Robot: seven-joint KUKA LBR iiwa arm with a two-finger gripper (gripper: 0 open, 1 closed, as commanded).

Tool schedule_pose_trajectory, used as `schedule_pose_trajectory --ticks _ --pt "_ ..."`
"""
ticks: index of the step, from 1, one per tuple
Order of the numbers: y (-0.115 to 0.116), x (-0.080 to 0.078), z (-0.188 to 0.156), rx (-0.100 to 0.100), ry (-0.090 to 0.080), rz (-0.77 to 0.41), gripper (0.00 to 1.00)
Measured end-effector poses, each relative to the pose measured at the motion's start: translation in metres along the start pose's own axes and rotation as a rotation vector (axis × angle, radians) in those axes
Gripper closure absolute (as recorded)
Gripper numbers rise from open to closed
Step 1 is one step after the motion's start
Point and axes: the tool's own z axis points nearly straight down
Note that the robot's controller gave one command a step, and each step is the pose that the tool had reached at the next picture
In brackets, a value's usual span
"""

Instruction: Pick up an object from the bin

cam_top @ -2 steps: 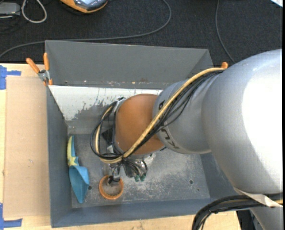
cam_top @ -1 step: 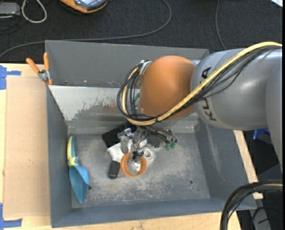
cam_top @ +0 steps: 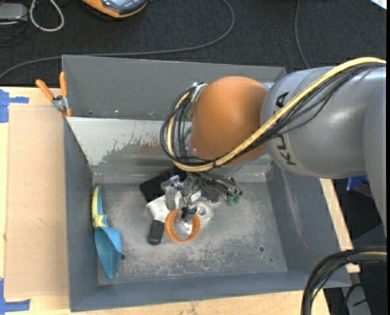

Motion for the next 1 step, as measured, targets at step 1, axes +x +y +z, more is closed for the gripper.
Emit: schedule_pose_trajectory --ticks 1 --pt "-0.0021 0.0016 0.0614 0.000 0.000 -0.160 1.00"
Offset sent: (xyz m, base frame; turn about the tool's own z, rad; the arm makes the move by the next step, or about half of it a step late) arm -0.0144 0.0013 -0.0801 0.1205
